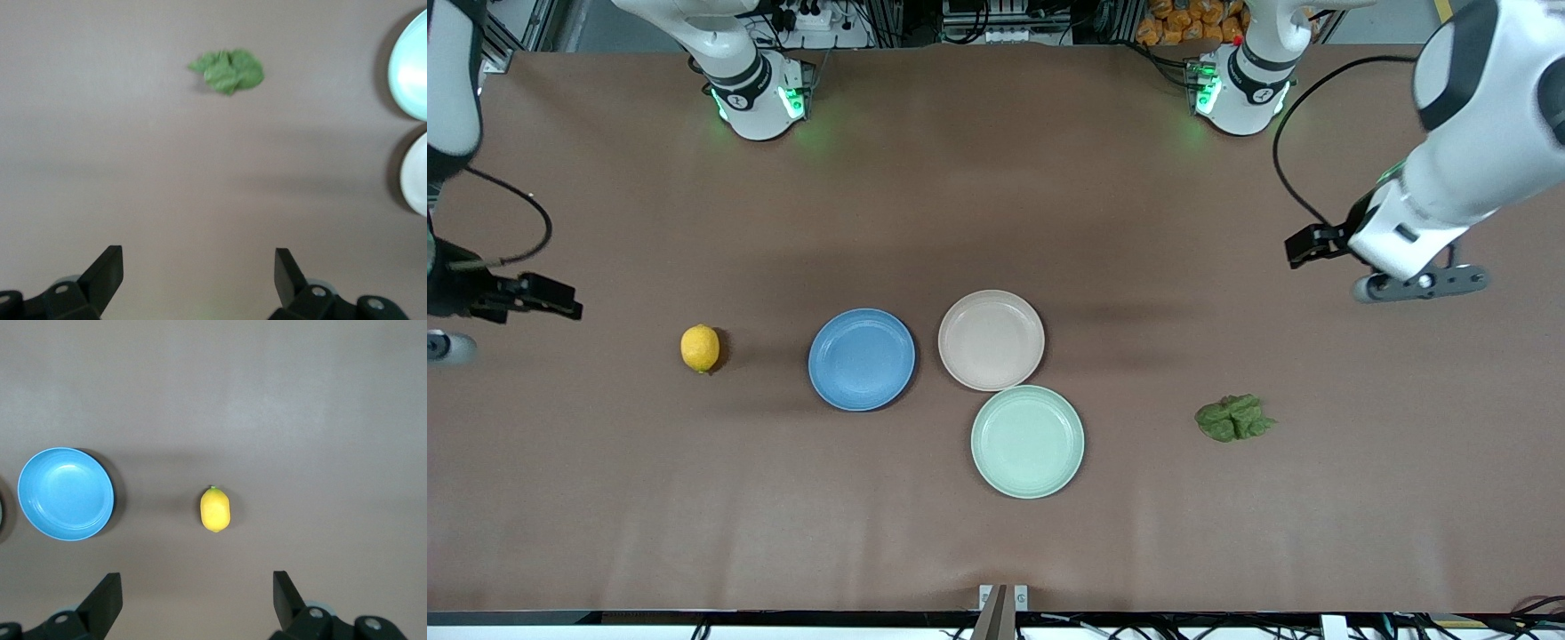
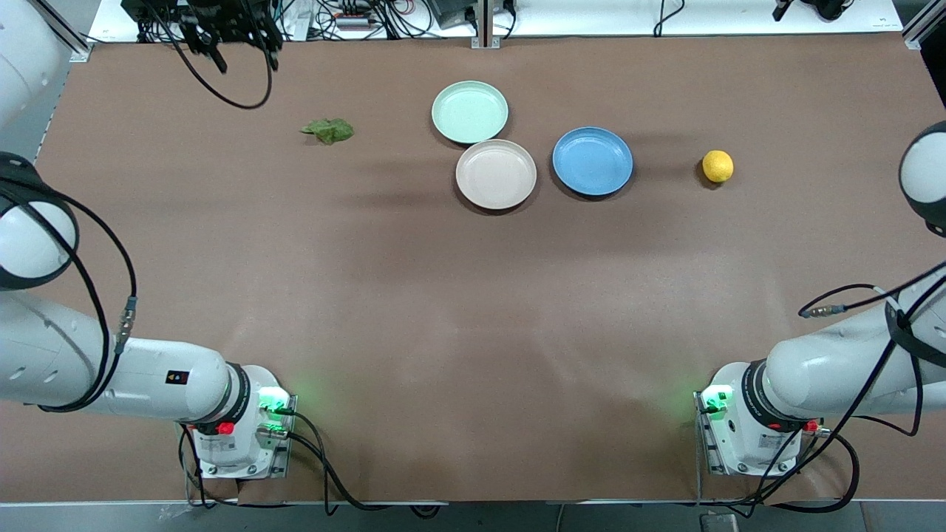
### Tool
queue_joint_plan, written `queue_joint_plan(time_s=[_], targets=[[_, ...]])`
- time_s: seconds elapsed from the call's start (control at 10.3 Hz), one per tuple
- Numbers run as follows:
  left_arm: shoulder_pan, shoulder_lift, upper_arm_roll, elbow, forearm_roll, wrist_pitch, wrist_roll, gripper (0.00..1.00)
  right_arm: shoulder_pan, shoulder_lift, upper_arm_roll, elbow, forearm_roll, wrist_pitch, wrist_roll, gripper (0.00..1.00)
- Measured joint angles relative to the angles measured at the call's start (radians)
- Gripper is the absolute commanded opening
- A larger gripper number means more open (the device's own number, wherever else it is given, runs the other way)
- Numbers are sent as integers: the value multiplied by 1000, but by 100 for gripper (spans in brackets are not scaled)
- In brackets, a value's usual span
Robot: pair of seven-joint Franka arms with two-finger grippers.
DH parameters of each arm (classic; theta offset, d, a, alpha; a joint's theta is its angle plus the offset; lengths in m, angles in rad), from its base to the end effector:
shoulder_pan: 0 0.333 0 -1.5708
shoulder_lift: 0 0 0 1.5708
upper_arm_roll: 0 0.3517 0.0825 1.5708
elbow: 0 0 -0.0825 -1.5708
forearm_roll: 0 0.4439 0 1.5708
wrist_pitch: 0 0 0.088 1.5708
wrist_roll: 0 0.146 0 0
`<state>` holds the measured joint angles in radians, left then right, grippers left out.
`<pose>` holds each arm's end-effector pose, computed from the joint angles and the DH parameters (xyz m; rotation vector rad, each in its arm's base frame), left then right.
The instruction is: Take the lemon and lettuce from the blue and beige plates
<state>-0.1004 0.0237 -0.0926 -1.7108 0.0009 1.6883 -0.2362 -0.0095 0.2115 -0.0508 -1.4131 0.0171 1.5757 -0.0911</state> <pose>0.6119 -0.1190 0.5419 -3.1315 -0.0674 0.0710 0.6820 -0.0354 0.5681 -3.1302 -0.0488 0.0752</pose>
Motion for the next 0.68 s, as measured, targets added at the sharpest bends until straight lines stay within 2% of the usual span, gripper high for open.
queue_joint_plan(time_s=[0.48,0.68], targets=[[12,-25,6,113,-27,13,100,100,0,-134,2,-180,0,17,0,100],[8,-41,4,142,-27,-36,112,100,1,-156,5,-206,0,27,0,100]])
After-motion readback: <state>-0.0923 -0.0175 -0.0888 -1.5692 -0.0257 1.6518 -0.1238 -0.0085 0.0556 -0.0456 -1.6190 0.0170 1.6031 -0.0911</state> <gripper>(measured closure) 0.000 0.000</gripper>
